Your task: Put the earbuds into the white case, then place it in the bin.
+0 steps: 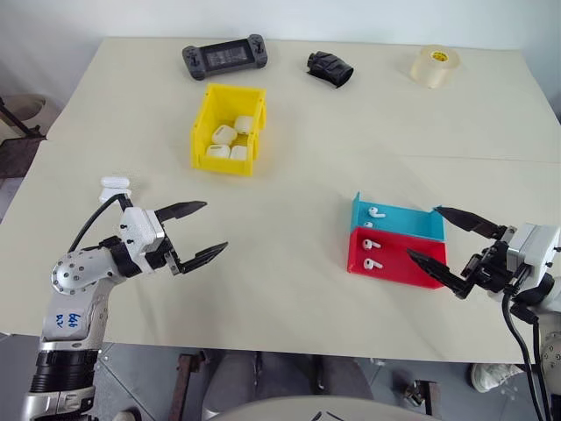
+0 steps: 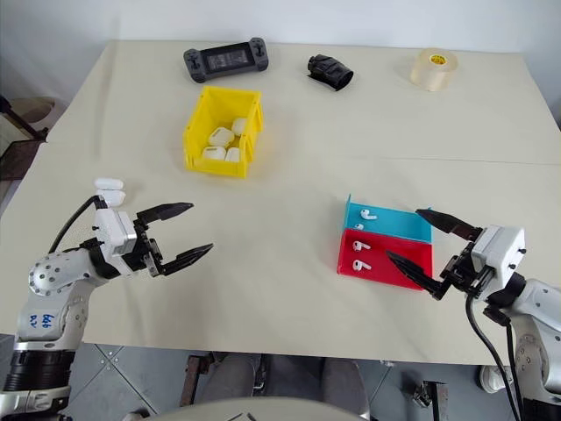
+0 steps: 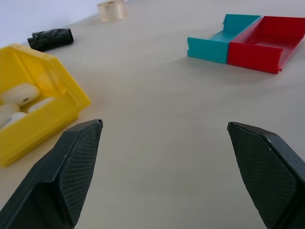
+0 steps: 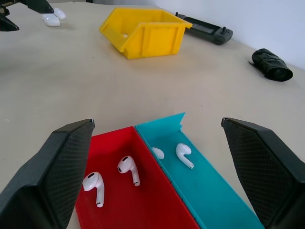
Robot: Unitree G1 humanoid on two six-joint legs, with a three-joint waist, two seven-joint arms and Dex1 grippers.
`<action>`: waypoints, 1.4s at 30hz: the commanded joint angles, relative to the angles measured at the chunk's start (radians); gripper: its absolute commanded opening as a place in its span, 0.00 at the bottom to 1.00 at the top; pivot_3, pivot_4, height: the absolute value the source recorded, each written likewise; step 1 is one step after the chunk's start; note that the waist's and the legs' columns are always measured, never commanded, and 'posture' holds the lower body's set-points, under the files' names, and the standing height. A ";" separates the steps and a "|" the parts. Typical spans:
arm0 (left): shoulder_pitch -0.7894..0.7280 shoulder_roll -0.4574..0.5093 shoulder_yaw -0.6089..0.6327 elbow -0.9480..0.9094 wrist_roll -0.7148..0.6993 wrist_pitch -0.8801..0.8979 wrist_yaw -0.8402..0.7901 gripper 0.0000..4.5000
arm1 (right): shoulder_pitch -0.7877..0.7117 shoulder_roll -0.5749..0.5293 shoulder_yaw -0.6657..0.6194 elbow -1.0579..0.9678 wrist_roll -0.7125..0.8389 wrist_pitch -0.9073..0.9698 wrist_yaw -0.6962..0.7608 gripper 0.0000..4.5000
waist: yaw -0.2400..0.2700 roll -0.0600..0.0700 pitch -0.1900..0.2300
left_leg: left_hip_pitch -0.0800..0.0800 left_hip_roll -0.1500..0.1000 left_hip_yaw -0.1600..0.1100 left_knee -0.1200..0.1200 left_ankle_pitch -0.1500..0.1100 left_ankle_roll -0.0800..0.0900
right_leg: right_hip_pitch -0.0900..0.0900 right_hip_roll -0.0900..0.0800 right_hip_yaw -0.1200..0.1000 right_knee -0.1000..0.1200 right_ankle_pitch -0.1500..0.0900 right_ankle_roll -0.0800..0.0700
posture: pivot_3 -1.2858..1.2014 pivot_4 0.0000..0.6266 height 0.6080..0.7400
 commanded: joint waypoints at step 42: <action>-0.410 0.321 0.104 0.125 0.008 1.356 0.714 0.99 | -0.135 0.023 0.255 -0.132 0.033 0.016 0.080 1.00 | -0.002 -0.005 -0.001 | -0.001 -0.001 -0.005 -0.002 0.001 -0.002 | -0.004 0.001 0.000 0.009 0.000 -0.001 | 0.52 0.24 1.00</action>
